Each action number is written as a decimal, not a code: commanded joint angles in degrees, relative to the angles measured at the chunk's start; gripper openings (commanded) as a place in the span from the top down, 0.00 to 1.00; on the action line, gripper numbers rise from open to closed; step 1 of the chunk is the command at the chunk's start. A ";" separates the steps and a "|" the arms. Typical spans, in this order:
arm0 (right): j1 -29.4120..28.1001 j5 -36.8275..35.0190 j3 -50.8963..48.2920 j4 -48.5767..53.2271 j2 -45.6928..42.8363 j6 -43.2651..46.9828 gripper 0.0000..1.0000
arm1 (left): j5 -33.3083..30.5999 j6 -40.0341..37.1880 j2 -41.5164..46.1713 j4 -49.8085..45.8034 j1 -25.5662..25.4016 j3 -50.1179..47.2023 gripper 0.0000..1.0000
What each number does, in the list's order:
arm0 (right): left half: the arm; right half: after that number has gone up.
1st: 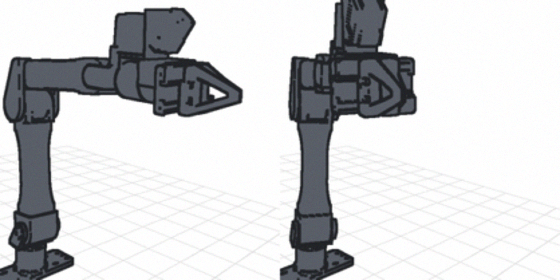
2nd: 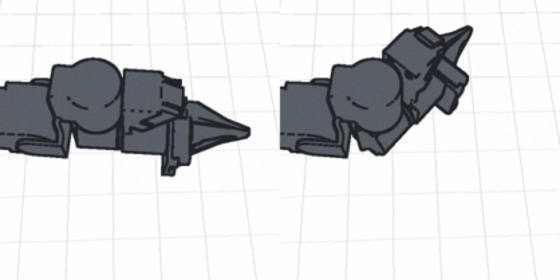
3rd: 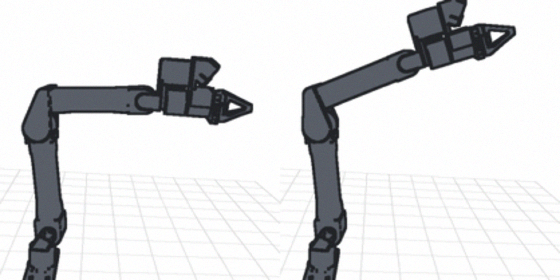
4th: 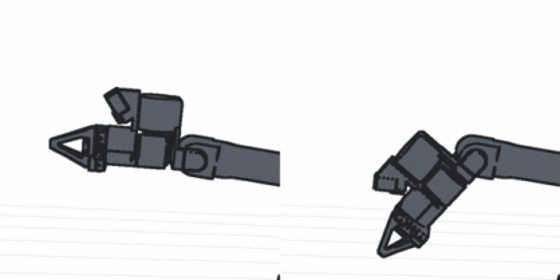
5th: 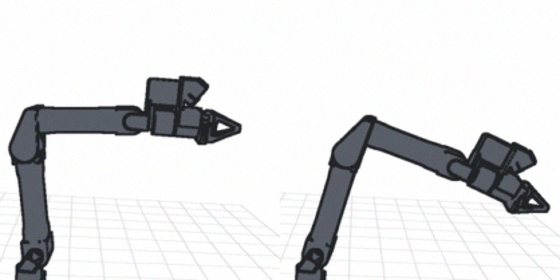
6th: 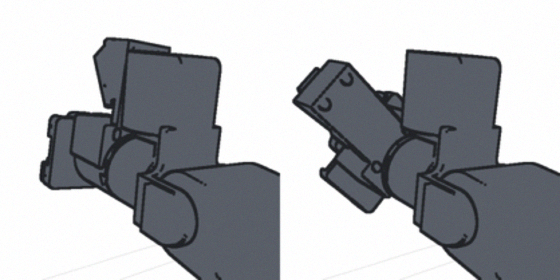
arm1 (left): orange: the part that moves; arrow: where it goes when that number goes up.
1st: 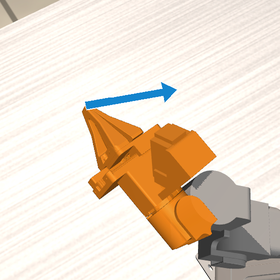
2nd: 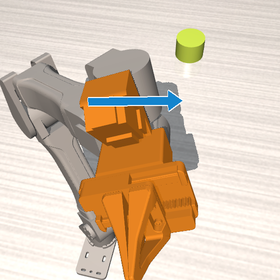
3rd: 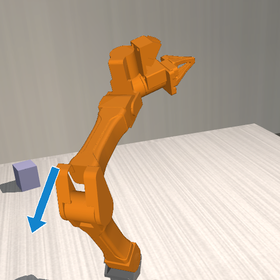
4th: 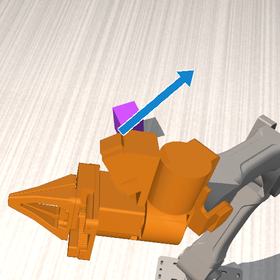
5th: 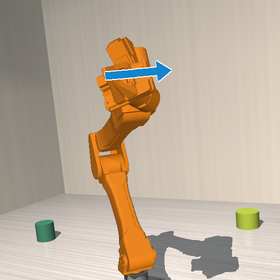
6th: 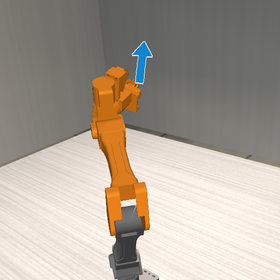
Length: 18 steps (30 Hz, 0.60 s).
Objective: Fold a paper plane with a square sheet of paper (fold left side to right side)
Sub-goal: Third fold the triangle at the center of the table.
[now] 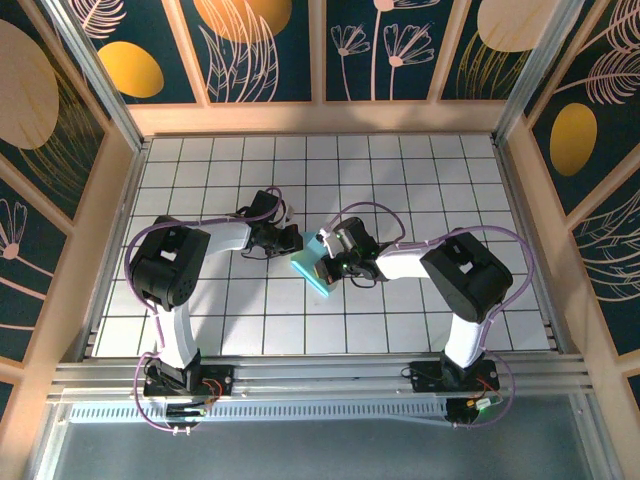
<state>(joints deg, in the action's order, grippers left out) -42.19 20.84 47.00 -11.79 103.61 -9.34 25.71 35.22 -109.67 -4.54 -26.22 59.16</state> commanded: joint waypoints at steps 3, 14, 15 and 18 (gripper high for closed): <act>-0.34 -0.93 -0.41 0.77 2.23 0.20 1.00 | -3.35 0.35 0.08 -2.02 -0.41 0.79 0.90; -0.32 -1.11 -2.01 0.98 2.04 -0.18 1.00 | -9.15 -1.09 8.76 -3.94 0.46 3.33 0.88; -0.34 -1.13 -2.00 0.90 2.05 -0.21 1.00 | -8.15 -0.84 10.46 -2.55 0.38 1.34 0.90; -0.34 -1.15 -2.00 0.81 2.03 -0.07 1.00 | -3.86 0.62 15.10 2.20 -0.42 -5.63 0.95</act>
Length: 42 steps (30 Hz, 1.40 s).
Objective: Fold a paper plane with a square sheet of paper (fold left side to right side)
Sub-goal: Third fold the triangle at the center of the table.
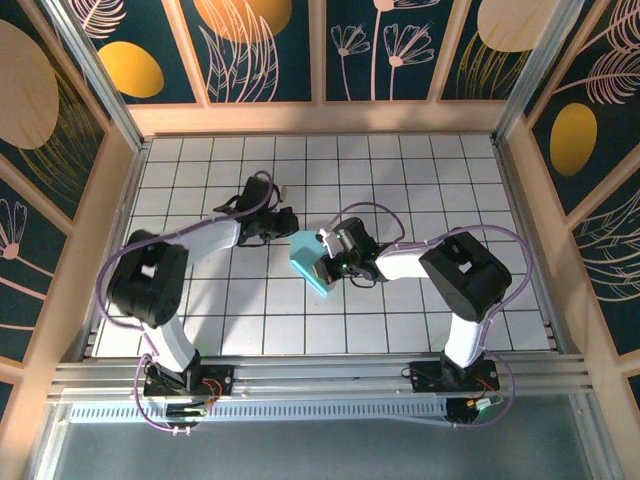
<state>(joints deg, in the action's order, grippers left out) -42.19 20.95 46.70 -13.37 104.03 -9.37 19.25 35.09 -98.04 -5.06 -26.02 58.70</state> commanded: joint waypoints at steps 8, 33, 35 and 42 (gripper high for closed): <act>-0.32 -1.28 -1.62 2.76 1.67 0.16 1.00 | 8.69 7.23 3.56 12.95 -5.39 -14.17 0.97; -0.26 -1.54 -1.44 3.35 1.40 0.41 1.00 | 7.67 8.54 -3.95 15.78 -6.67 -15.05 0.98; -0.26 -1.53 -1.38 3.36 1.47 0.43 1.00 | 7.56 8.39 -4.00 15.70 -6.67 -14.76 0.98; -0.26 -1.69 -1.43 3.60 1.21 0.49 1.00 | 6.38 7.85 -4.88 14.76 -6.67 -14.44 0.98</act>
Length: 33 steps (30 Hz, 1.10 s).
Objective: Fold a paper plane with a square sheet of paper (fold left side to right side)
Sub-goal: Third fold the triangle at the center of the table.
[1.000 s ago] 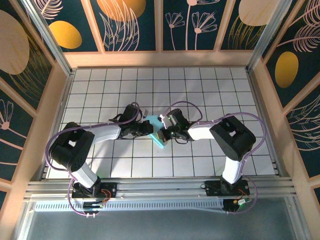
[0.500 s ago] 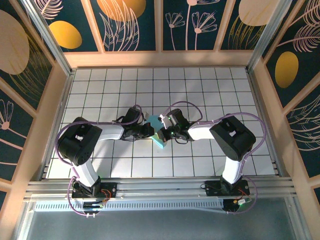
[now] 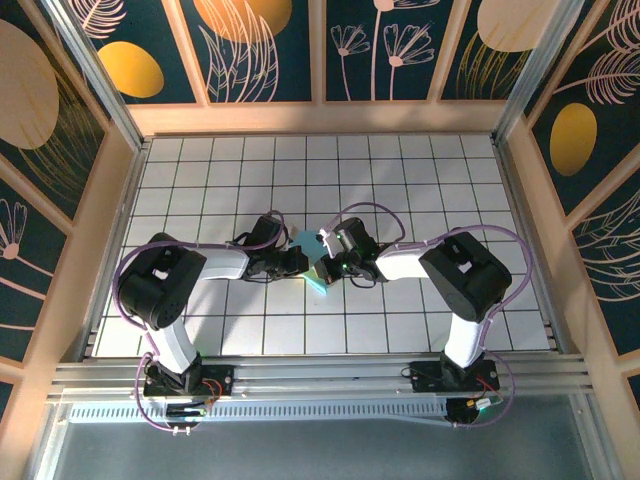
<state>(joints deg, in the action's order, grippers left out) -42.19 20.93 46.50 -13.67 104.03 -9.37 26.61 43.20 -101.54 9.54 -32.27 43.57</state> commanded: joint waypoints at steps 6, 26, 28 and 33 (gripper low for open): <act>0.60 -0.65 -0.45 4.00 -1.03 -0.64 0.94 | -2.79 -1.33 -2.37 -2.10 -0.51 0.07 0.99; 4.24 10.28 2.06 18.09 -12.57 -6.43 0.92 | -3.98 -1.52 -3.26 -3.04 -0.51 -0.88 1.00; 4.03 14.12 1.05 16.95 -12.16 -8.61 0.99 | -3.94 -1.45 -3.40 -3.04 -0.47 -0.86 1.00; 2.28 18.01 0.59 14.86 -8.87 -11.46 1.00 | -4.11 -1.44 -3.41 -3.30 -0.51 -0.51 1.00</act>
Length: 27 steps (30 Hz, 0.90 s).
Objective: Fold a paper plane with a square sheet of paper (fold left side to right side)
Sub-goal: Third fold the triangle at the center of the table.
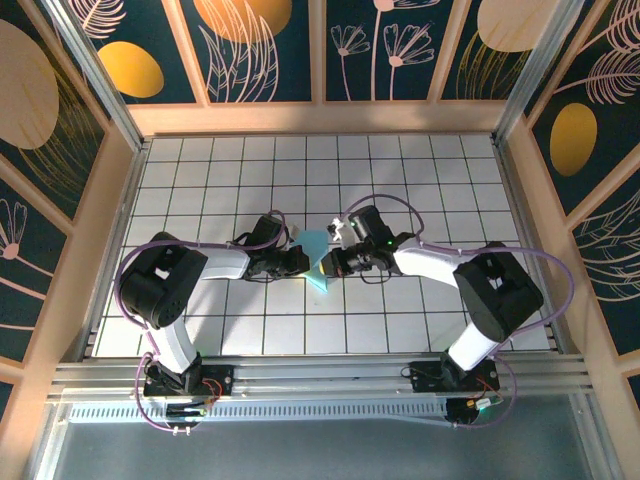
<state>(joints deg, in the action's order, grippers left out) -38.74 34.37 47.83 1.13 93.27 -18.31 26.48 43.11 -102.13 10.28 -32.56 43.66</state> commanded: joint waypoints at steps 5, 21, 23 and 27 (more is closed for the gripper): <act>-2.20 4.75 -0.64 -0.89 3.66 -2.89 1.00 | -4.15 -1.45 -2.59 -4.31 -0.23 -0.50 1.00; -2.61 3.16 -2.31 -1.86 7.35 -3.23 1.00 | -4.16 -1.43 -2.76 -4.40 -0.23 -0.42 1.00; -2.62 3.25 -2.44 -1.95 7.66 -3.23 1.00 | -4.16 -1.38 -2.77 -4.39 -0.23 -0.30 1.00; -2.64 3.16 -2.66 -2.18 8.21 -3.40 1.00 | -4.16 -1.48 -2.80 -4.48 -0.23 -0.23 1.00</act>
<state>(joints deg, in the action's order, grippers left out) -40.99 37.56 46.06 -0.21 100.40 -21.41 26.35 43.09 -102.17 10.24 -32.58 43.81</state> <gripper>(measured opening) 0.047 0.044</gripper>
